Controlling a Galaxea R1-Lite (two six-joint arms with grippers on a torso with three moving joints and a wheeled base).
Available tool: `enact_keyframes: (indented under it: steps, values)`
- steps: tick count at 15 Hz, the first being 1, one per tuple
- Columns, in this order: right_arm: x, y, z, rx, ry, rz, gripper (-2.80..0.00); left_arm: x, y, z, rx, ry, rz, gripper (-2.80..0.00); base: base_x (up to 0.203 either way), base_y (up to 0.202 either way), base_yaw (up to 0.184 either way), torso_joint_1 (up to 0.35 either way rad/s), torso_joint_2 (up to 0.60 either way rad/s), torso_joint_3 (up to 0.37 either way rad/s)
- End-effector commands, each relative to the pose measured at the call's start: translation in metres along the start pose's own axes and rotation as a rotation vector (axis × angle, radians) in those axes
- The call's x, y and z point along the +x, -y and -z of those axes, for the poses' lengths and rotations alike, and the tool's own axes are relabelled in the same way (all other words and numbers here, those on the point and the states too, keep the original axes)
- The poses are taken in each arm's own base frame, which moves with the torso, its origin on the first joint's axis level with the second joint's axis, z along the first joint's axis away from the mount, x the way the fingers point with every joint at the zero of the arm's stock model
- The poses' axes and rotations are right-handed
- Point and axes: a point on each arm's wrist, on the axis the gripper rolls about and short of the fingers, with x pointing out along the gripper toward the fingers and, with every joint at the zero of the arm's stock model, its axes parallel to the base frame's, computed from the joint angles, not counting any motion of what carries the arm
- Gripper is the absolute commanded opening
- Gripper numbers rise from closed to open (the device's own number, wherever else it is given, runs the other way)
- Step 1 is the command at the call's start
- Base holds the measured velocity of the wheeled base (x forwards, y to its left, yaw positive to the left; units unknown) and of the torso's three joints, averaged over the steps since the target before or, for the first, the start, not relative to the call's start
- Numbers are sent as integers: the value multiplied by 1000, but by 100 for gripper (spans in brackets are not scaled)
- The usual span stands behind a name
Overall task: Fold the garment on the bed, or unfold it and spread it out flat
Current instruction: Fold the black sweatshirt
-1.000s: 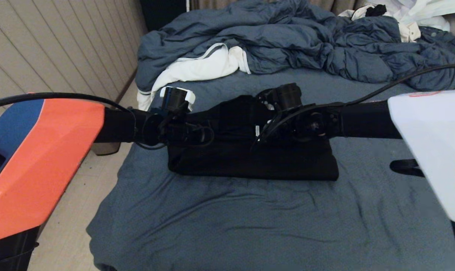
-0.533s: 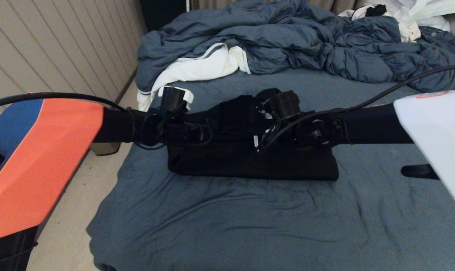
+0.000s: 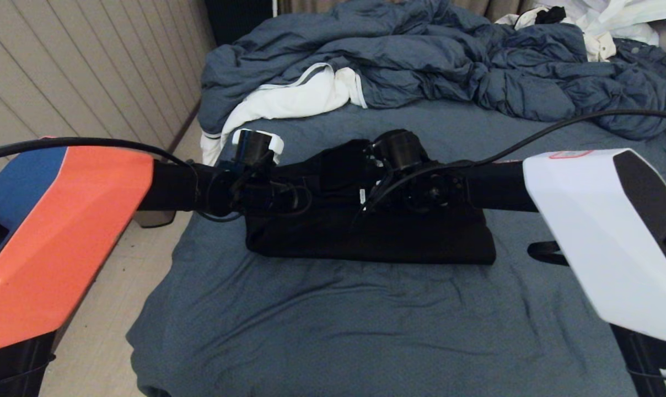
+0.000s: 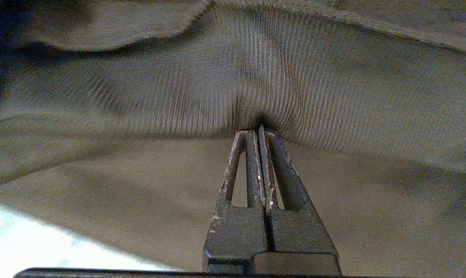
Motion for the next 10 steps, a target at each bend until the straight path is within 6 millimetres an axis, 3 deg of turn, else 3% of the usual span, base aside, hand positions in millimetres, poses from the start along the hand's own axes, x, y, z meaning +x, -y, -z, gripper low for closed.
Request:
enact_keyframes:
  steps: [1, 4, 10]
  values:
    - [9, 0, 3, 0, 7, 3, -280, 1, -1, 0, -3, -2, 0, -280, 0, 0, 0, 0, 0, 0]
    - [11, 11, -5, 21, 81, 72, -280, 1, -1, 0, -4, -2, 0, -280, 0, 0, 0, 0, 0, 0]
    - [16, 12, -22, 65, 315, 173, -280, 2, -1, 1, -10, -3, 0, -280, 0, 0, 0, 0, 0, 0]
